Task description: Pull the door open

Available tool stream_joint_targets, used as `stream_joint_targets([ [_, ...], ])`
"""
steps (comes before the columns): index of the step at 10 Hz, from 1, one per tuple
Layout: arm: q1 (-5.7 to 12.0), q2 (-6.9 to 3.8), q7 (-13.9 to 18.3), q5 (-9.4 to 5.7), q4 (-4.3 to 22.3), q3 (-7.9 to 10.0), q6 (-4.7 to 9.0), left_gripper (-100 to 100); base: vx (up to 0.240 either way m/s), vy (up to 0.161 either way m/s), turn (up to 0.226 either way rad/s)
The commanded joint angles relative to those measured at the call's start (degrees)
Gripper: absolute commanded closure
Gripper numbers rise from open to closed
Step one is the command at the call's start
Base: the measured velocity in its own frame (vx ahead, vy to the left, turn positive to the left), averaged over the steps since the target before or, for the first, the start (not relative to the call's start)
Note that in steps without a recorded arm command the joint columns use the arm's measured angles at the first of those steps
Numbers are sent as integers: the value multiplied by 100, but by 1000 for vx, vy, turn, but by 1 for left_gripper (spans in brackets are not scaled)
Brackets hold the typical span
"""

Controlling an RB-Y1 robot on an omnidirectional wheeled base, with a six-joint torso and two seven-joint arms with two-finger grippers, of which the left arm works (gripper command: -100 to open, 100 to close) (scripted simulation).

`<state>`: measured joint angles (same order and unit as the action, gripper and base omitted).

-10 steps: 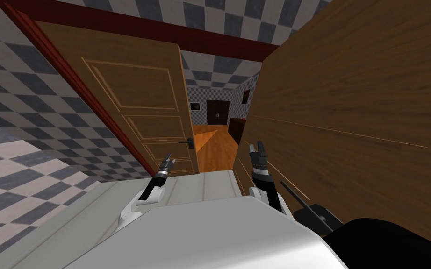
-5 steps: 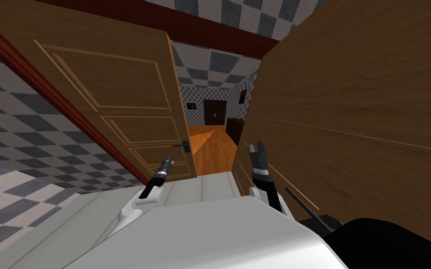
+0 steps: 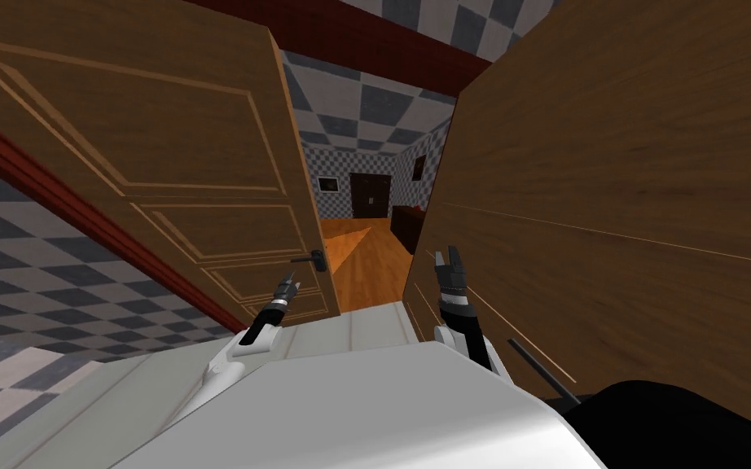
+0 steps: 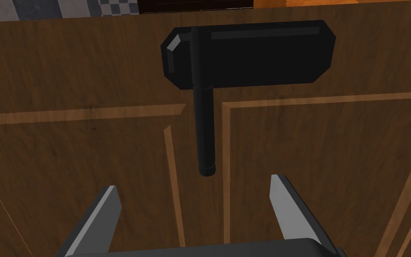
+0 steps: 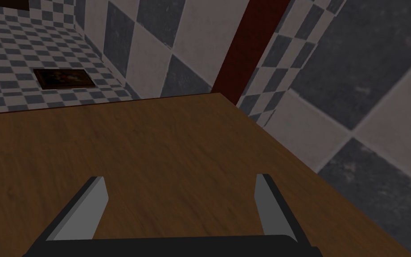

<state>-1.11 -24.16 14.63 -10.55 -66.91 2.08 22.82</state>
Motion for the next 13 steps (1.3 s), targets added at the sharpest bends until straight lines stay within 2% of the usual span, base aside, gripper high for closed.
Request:
stream_joint_targets([
  [1, 75, -32, 20, -4, 165, -4, 17, -100, 95, 7, -35],
  [2, 39, -20, 10, -3, 83, 0, -4, -100, 45, 4, -5],
  [9, 99, -128, 56, -77, 447, 235, 127, -100, 188, 28, -81],
  [11, 111, -142, 63, -80, 473, 238, 135, -100, 136, 42, -44],
  [12, 111, -142, 63, -80, 473, 238, 135, 100, -19, -12, 20],
  [13, 111, -142, 63, -80, 473, 238, 135, 100, -36, -16, -14],
])
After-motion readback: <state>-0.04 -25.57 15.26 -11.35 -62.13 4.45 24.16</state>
